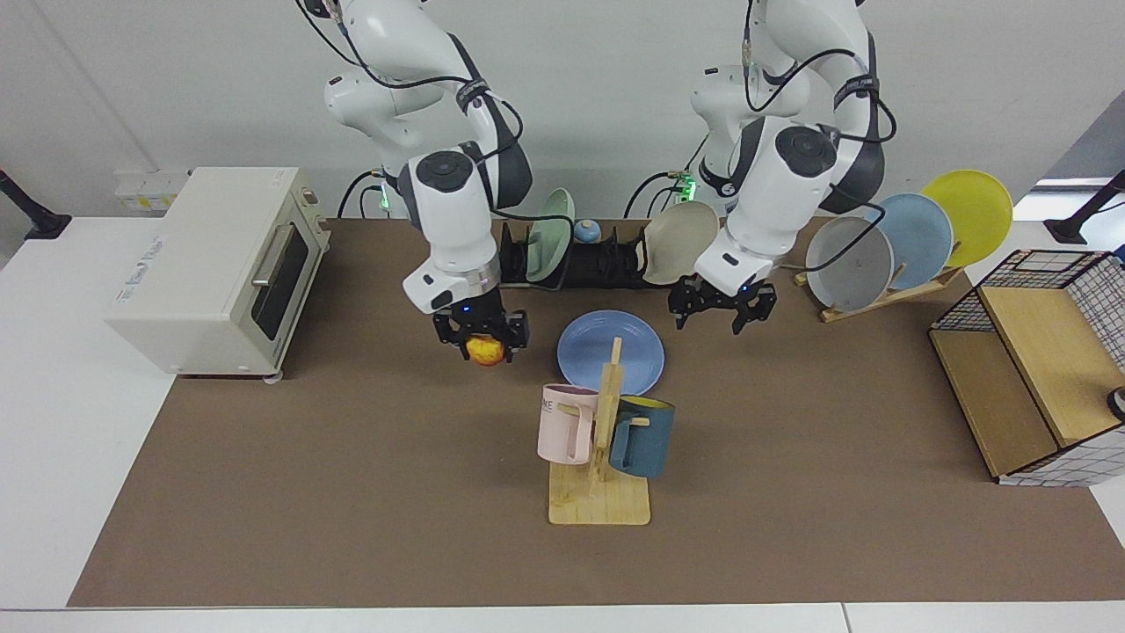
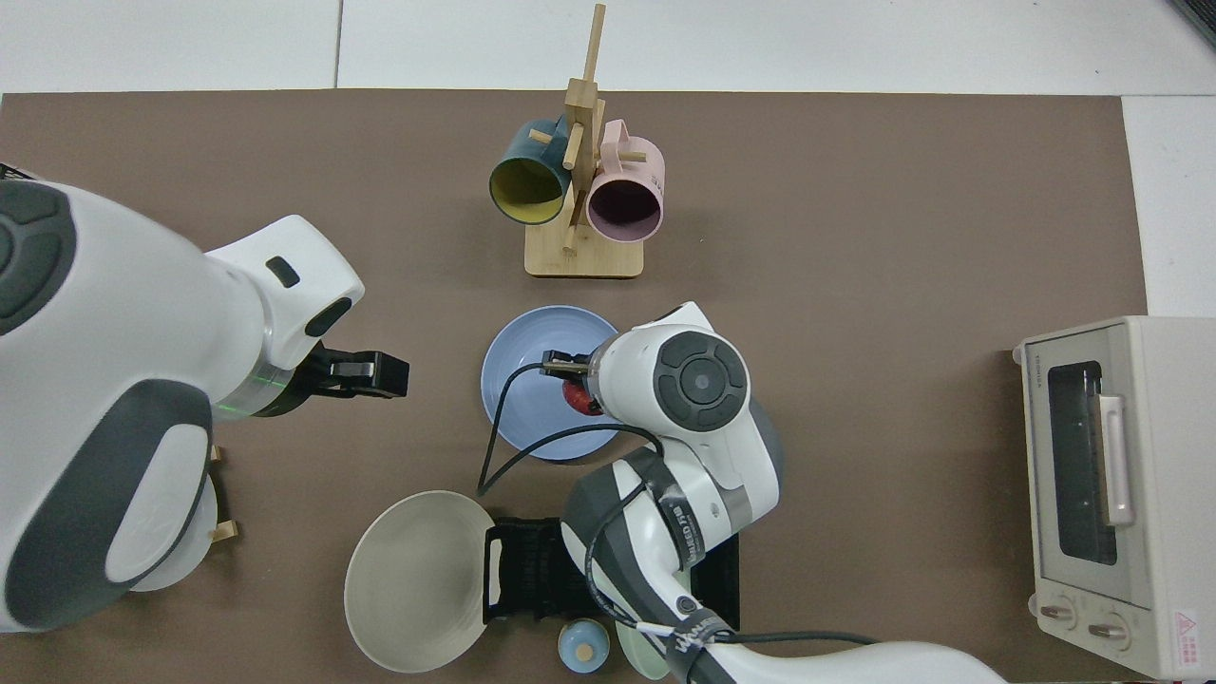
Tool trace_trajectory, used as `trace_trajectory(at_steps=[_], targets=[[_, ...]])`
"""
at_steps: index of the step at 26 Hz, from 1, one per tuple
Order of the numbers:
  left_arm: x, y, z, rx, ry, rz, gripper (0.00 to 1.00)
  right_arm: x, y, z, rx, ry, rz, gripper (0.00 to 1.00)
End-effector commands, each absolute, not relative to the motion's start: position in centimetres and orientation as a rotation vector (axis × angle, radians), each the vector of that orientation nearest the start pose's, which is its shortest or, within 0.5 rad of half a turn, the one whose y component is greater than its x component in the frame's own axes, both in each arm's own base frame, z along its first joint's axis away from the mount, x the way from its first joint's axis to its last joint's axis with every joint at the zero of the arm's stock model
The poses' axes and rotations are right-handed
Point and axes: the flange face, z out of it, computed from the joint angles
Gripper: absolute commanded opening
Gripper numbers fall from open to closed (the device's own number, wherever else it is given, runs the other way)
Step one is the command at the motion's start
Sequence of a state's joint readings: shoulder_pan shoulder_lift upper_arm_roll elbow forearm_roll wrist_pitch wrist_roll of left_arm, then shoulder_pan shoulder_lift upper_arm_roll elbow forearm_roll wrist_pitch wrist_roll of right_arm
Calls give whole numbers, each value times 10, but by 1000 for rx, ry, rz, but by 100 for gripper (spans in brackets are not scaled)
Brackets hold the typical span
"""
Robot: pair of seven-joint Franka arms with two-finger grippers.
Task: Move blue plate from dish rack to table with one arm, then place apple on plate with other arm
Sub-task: 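Carry the apple over the blue plate while the left gripper withdraws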
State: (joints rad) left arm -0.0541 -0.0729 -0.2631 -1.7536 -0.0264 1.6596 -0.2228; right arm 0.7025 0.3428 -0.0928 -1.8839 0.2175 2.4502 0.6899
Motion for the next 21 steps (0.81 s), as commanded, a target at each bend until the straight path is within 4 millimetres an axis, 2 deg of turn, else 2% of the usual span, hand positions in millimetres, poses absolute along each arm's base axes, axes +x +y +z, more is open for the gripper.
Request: trace_trajectory(at_steps=[1, 4, 10, 16, 18, 21], targets=[[480, -157, 621, -3102, 97, 15, 100, 531, 395, 345, -2843, 431, -146, 0], [477, -146, 622, -3096, 74, 54, 100, 529, 403, 344, -2820, 437, -174, 0], [480, -131, 622, -3103, 23, 60, 100, 526, 408, 331, -2825, 437, -171, 0], [480, -128, 623, -3103, 8, 63, 100, 526, 408, 325, -2833, 437, -163, 0], [481, -127, 623, -3104, 6, 63, 100, 523, 412, 316, -2843, 428, -156, 0], [481, -124, 625, -3104, -1, 55, 100, 520, 415, 313, -2850, 418, -148, 4]])
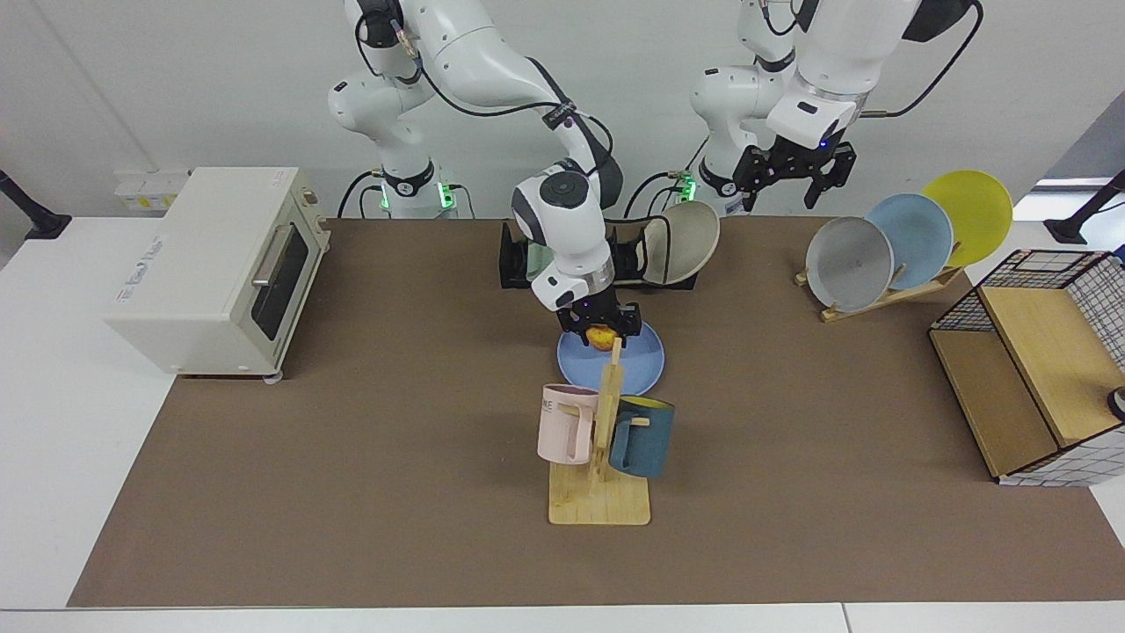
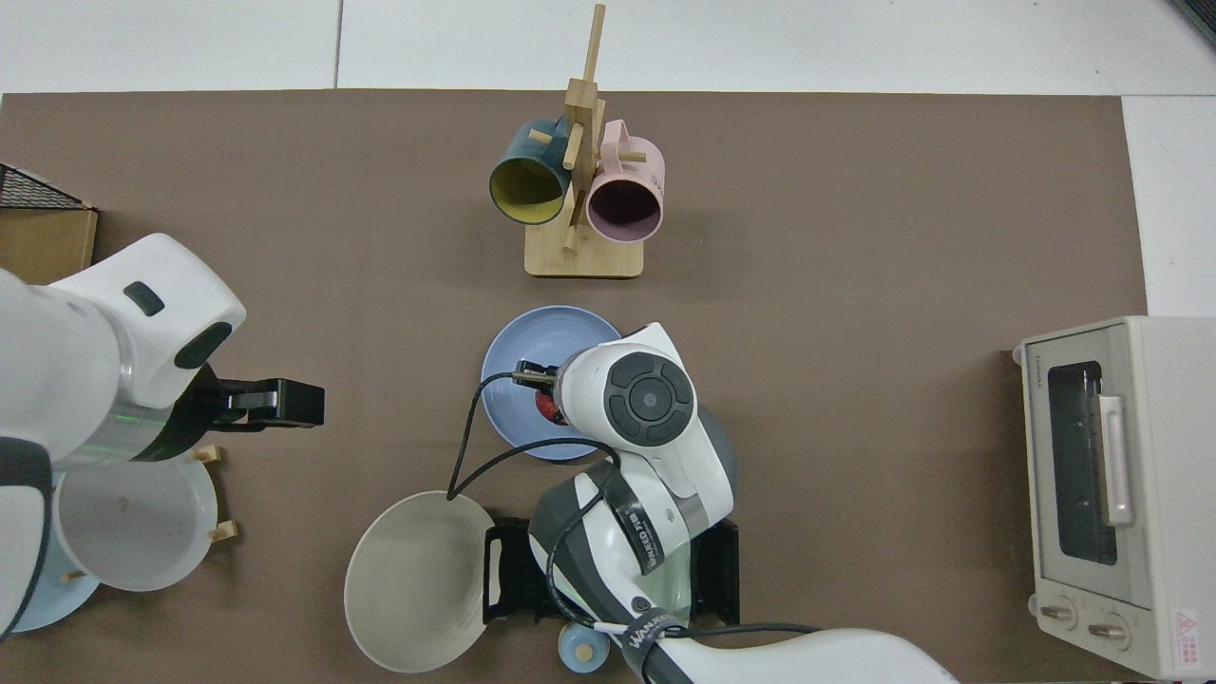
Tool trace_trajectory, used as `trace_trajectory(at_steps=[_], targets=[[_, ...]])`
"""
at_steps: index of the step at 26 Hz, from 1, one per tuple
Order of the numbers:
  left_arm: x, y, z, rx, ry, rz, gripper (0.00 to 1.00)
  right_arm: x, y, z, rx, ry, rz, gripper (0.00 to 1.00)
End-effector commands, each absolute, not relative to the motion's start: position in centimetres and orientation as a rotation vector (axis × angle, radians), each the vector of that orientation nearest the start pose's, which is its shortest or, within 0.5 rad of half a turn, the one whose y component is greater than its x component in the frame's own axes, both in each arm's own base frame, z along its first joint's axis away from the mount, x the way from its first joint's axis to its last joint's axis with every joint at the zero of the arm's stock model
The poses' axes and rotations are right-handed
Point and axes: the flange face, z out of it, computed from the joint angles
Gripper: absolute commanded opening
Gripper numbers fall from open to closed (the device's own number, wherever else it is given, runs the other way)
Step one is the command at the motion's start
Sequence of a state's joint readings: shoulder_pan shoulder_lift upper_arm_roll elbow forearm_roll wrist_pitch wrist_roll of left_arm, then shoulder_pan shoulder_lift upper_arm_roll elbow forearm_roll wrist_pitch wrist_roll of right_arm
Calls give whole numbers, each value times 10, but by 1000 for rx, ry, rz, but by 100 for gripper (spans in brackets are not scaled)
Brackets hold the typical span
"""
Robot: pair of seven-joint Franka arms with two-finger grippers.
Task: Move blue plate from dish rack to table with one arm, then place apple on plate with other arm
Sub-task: 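Lower the apple onto the blue plate and open the right gripper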
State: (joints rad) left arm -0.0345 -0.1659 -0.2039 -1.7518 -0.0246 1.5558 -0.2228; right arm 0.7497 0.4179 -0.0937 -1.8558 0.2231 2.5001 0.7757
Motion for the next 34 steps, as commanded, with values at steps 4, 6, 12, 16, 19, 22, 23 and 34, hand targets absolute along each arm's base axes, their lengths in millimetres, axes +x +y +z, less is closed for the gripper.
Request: trace_trajectory(at_steps=[4, 6, 12, 16, 19, 22, 23, 34], targets=[[482, -123, 625, -3105, -5, 53, 100, 521, 414, 312, -2851, 417, -149, 18], [482, -119, 625, -3106, -17, 56, 100, 520, 413, 307, -2858, 416, -143, 23], [484, -115, 639, -3115, -30, 12, 100, 515, 418, 307, -2868, 402, -140, 100], [486, -108, 640, -3117, -47, 8, 100, 516, 418, 309, -2873, 394, -150, 100], [486, -107, 641, -3118, -51, 6, 100, 523, 411, 318, -2865, 409, -164, 100], [486, -107, 641, -3118, -51, 6, 100, 534, 392, 341, -2852, 446, -182, 100], [486, -107, 642, -3118, -51, 3, 100, 539, 382, 350, -2856, 458, -186, 100], [486, -107, 642, -3118, -51, 3, 100, 575, 215, 459, -3032, 336, -167, 100]])
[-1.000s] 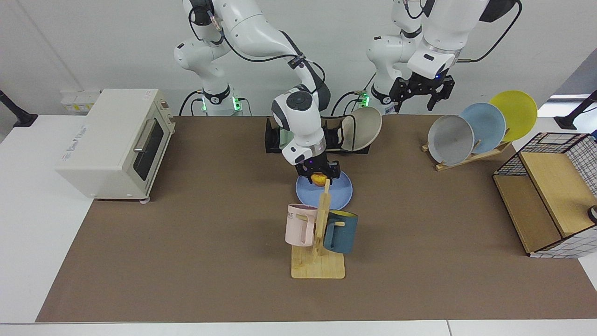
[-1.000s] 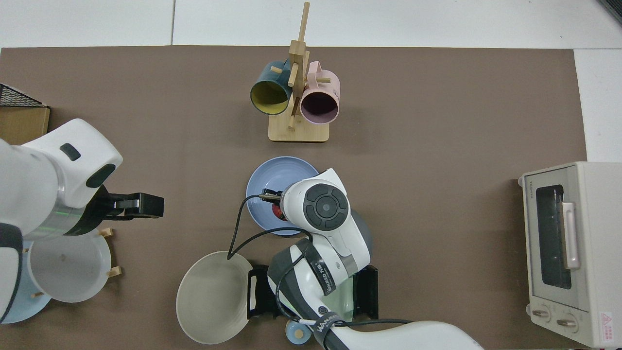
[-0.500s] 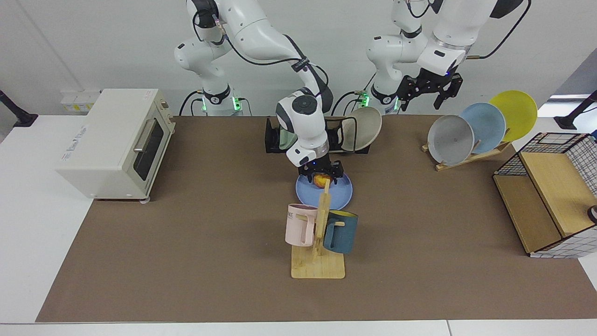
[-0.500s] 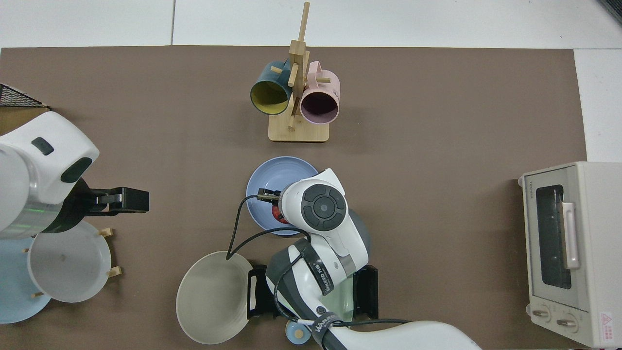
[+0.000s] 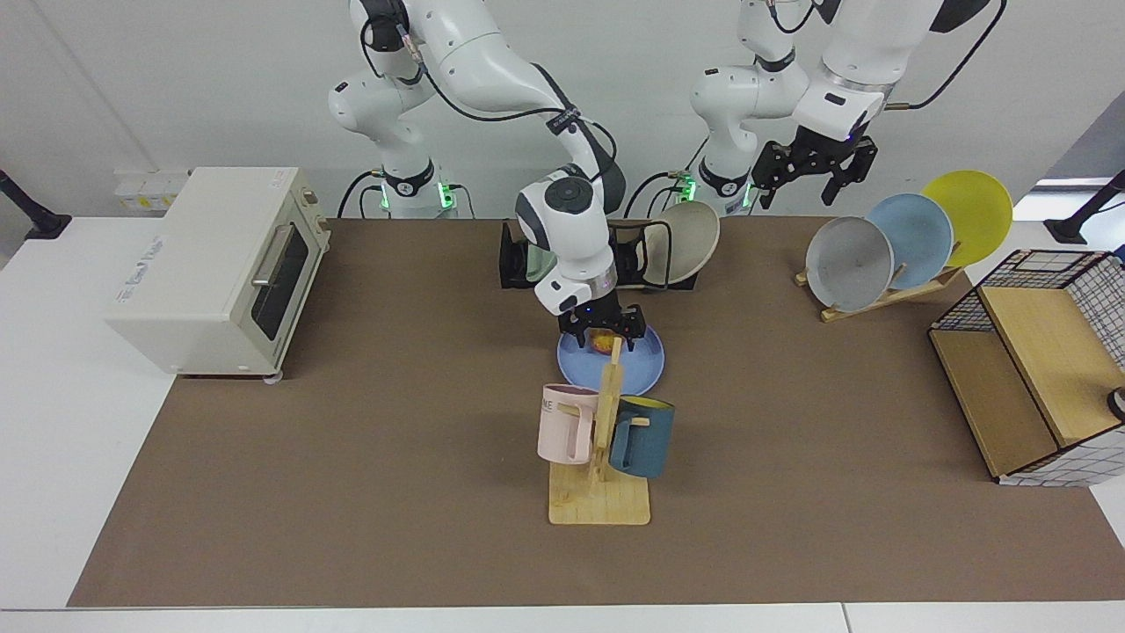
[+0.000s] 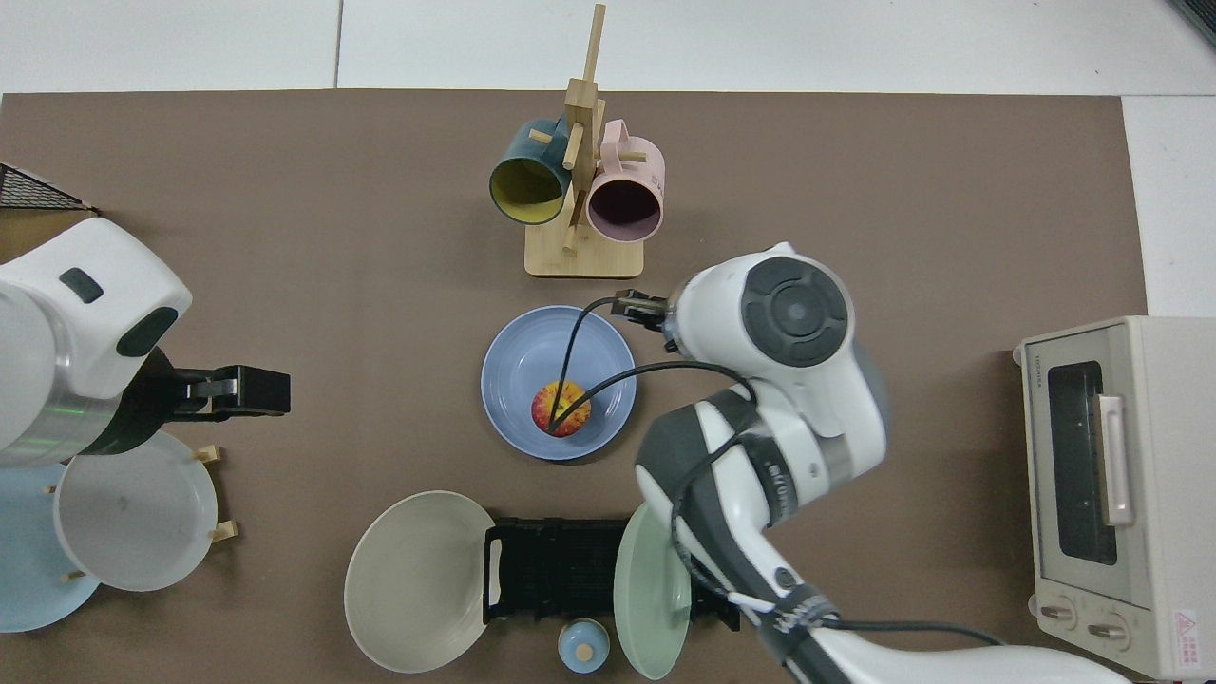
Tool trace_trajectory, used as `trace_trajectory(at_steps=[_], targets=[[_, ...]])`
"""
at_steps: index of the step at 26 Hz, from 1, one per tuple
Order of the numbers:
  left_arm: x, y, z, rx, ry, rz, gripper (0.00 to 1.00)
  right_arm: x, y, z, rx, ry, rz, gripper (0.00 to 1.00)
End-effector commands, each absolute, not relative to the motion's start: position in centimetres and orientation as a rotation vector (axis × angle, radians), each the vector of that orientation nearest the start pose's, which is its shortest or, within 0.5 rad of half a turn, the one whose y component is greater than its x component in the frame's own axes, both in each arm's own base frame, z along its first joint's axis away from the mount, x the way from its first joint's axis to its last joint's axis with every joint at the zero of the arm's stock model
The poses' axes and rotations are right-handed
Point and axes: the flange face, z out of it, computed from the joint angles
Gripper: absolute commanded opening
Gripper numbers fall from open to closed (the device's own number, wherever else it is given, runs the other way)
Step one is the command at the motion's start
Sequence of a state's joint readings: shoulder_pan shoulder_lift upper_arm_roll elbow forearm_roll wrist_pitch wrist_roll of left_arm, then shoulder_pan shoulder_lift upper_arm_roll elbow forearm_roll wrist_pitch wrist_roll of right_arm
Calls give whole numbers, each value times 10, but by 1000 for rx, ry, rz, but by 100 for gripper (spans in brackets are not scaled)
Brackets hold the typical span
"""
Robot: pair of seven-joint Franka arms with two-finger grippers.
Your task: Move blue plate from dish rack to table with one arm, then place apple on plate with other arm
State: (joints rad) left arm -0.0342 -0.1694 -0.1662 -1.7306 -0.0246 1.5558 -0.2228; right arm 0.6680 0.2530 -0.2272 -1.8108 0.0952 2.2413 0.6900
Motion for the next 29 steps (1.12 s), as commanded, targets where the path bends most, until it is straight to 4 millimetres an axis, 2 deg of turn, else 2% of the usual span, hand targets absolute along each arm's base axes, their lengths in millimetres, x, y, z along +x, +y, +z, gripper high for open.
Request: trace_trajectory(at_steps=[1, 8, 12, 15, 25, 29], targets=[[486, -107, 641, -3118, -51, 6, 100, 577, 199, 465, -3040, 315, -154, 100], [486, -107, 642, -3118, -51, 3, 100, 584, 83, 493, -3074, 163, -109, 100], [486, -107, 642, -3118, -51, 3, 100, 583, 35, 501, -3081, 97, -96, 100], [486, -107, 642, -3118, -51, 3, 100, 582, 22, 506, -3085, 73, -103, 100], [486, -107, 641, -3118, -51, 6, 100, 552, 15, 540, -3150, -98, -8, 100], [486, -107, 641, -3118, -51, 6, 100, 546, 5, 541, -3147, -101, 43, 100]])
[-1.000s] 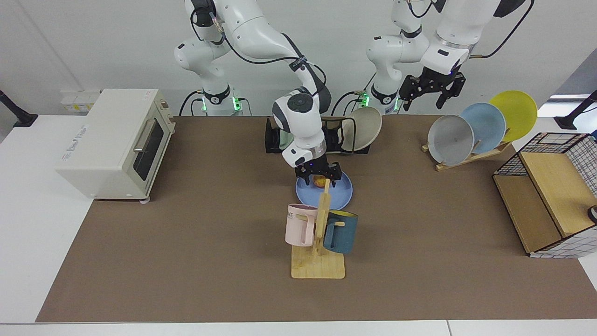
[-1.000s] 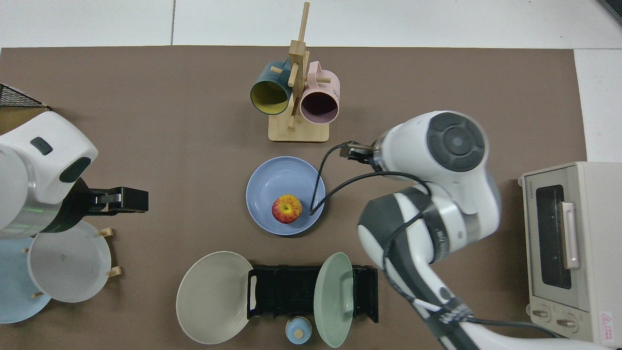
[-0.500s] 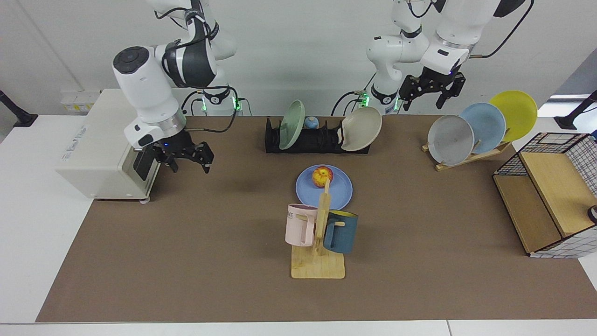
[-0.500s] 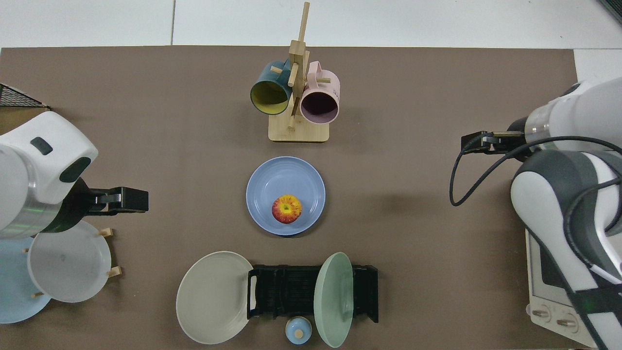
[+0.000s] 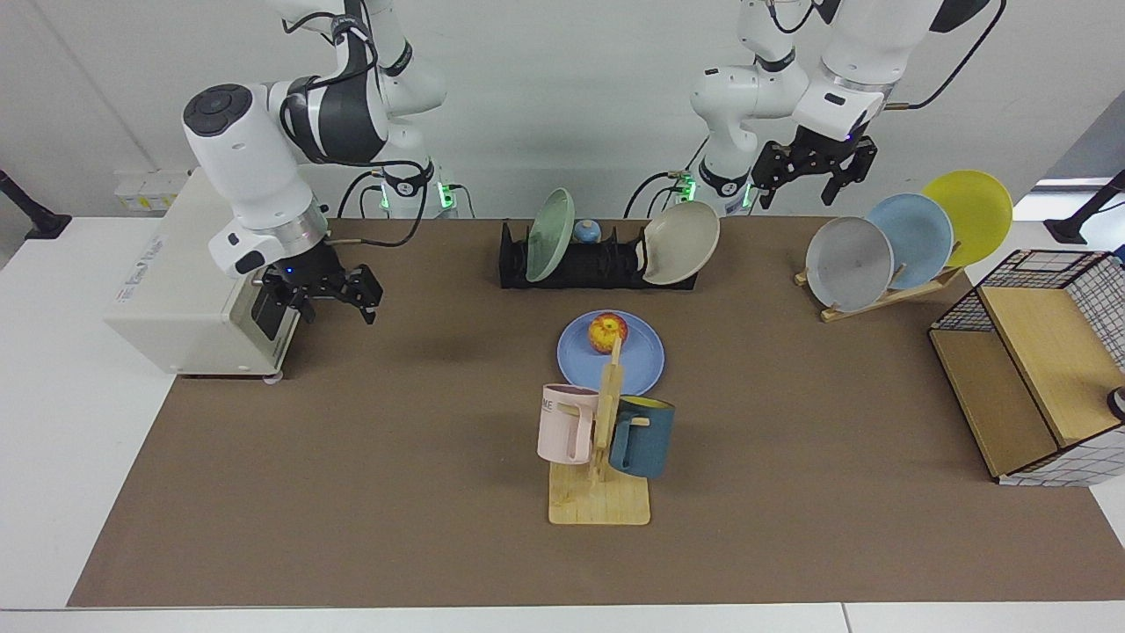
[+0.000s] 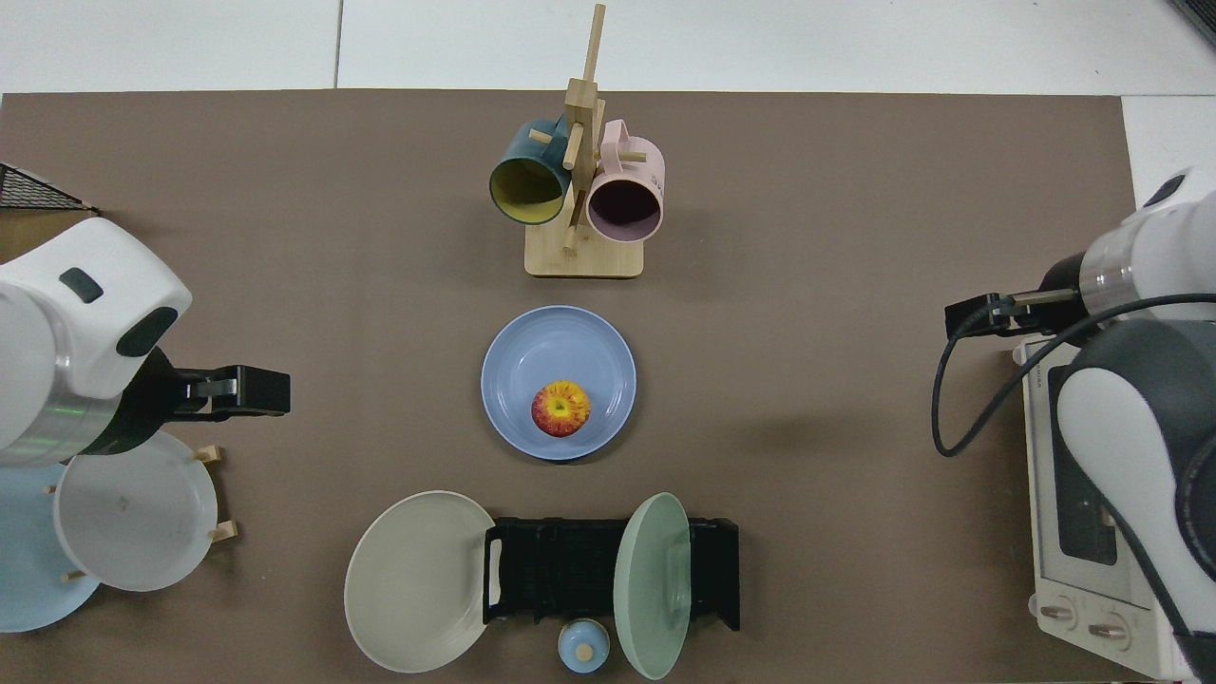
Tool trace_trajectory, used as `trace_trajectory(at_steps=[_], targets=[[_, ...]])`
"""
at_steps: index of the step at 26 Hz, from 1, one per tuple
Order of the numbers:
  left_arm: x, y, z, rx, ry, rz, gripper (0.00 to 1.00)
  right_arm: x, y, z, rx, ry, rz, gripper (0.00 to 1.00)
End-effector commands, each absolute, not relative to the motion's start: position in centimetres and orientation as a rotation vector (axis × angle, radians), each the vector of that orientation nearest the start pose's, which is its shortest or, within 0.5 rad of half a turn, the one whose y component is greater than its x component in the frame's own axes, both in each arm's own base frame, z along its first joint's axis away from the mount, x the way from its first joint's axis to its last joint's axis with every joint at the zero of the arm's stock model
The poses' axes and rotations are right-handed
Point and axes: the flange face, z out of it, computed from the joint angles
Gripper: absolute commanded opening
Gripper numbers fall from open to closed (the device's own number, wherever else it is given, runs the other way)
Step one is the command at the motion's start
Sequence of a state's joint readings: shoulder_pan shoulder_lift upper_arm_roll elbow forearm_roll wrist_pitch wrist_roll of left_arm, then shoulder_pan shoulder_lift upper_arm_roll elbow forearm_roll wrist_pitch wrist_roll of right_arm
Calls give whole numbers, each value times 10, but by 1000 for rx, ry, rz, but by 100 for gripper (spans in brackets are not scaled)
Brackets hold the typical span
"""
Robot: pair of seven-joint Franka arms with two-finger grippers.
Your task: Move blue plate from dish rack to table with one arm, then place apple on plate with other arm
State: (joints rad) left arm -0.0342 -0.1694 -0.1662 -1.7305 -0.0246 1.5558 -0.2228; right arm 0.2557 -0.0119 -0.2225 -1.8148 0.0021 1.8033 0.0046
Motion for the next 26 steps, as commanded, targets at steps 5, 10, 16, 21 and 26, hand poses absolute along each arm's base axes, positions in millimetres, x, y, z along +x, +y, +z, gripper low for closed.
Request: trace_trajectory(at_steps=[5, 10, 16, 21, 26], targets=[[486, -107, 641, -3118, -51, 6, 100, 547, -7, 545, -3148, -74, 12, 100], [486, -107, 641, -3118, -51, 6, 100, 555, -10, 552, -3150, -143, -96, 100], [486, -107, 641, -3118, -51, 6, 100, 557, -8, 554, -3148, -157, -114, 100], [486, -107, 641, -3118, -49, 6, 100, 556, -10, 562, -3145, -139, -133, 100], [486, -107, 641, -3118, -49, 6, 100, 556, -10, 567, -3130, -127, -141, 100]])
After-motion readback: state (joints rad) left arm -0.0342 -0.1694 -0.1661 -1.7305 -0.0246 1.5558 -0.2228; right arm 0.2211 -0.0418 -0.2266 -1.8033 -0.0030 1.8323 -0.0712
